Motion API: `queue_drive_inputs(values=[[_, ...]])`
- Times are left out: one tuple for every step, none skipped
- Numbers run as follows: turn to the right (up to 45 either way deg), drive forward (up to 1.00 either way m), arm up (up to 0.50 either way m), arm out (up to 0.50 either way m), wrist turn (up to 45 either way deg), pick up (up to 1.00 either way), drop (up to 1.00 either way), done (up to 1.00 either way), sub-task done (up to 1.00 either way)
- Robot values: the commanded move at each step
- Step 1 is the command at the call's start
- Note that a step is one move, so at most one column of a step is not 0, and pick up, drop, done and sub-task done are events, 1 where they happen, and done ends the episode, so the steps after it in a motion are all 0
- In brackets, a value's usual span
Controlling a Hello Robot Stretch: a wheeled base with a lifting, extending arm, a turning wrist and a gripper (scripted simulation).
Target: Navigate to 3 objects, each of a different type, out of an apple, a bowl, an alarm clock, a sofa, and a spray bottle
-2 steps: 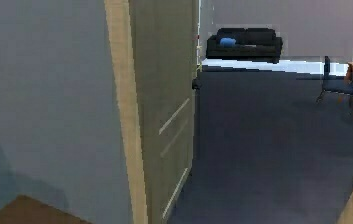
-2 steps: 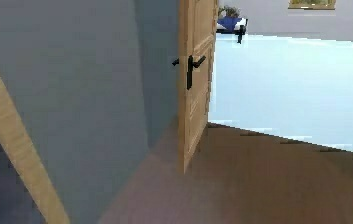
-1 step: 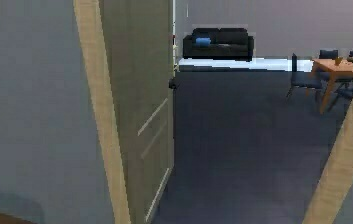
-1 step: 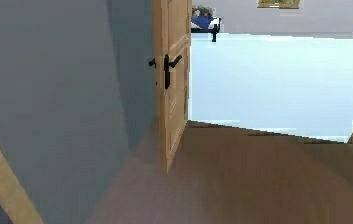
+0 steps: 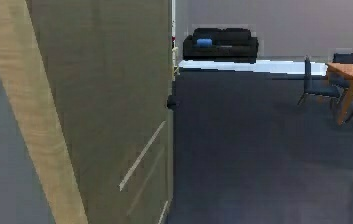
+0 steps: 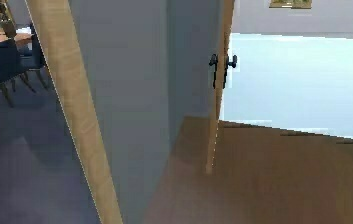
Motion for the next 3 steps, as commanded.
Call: queue_drive_inputs(values=[[45.0, 0.0, 0.0, 0.0, 0.0, 0.0, 0.0, 0.0, 0.0], [30.0, 0.0, 0.0, 0.0, 0.0, 0.0, 0.0, 0.0, 0.0], [0.0, 0.35, 0.0, 0.0, 0.0, 0.0, 0.0, 0.0, 0.0]])
